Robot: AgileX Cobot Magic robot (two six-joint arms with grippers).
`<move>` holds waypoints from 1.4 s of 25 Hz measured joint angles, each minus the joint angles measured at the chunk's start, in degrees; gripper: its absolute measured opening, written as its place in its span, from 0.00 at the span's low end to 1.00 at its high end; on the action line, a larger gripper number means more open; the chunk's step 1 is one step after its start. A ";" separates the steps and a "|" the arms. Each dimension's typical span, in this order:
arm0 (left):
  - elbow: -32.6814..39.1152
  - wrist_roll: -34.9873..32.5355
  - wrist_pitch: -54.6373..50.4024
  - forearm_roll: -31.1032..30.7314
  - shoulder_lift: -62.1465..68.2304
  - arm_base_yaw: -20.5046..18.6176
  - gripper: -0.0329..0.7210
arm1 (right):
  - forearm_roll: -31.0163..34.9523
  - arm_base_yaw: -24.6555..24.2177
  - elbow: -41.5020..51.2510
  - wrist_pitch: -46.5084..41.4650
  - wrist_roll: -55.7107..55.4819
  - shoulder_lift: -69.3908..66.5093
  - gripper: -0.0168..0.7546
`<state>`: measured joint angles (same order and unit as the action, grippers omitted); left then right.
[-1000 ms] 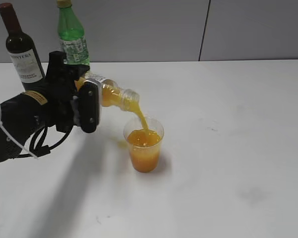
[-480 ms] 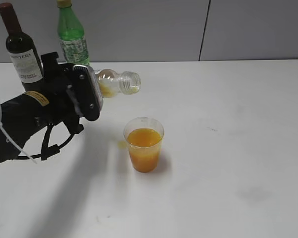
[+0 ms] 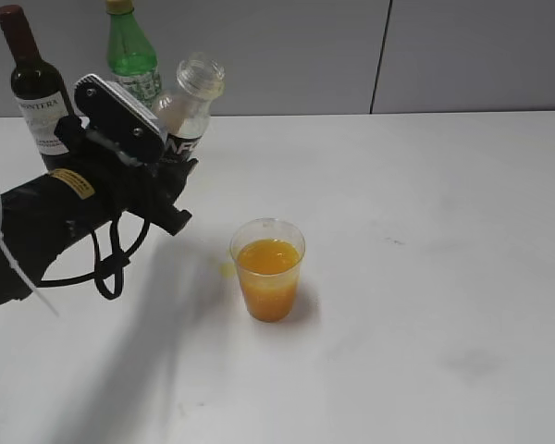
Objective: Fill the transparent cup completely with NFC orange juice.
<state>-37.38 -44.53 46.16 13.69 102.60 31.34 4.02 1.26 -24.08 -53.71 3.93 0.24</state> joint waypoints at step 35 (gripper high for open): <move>-17.13 54.72 7.57 -42.27 15.70 -15.65 0.68 | 0.00 0.00 0.00 0.00 0.00 0.00 0.78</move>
<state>-54.51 10.18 53.74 -28.58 118.29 15.69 4.02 1.26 -24.08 -53.71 3.93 0.24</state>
